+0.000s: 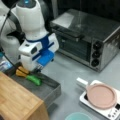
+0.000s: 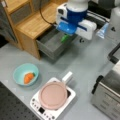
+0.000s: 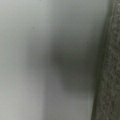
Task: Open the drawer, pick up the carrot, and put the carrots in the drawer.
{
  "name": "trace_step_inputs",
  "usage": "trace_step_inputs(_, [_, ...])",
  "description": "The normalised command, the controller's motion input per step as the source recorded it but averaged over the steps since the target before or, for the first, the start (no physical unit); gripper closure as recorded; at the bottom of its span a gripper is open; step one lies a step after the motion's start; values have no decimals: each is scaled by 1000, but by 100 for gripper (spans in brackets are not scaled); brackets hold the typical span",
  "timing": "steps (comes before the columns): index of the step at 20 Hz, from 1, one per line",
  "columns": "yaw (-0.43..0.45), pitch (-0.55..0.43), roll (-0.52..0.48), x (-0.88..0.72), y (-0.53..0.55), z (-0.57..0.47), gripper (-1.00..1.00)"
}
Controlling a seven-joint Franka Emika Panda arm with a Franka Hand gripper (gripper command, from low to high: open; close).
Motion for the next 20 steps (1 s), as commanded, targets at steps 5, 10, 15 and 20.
trace_step_inputs(5, [-129,148,66,404,-64,181,-100])
trace_step_inputs(10, [-113,140,84,579,-142,133,-100])
trace_step_inputs(15, [-114,178,102,719,-174,277,-100])
trace_step_inputs(20, [-103,213,90,591,-145,297,-100])
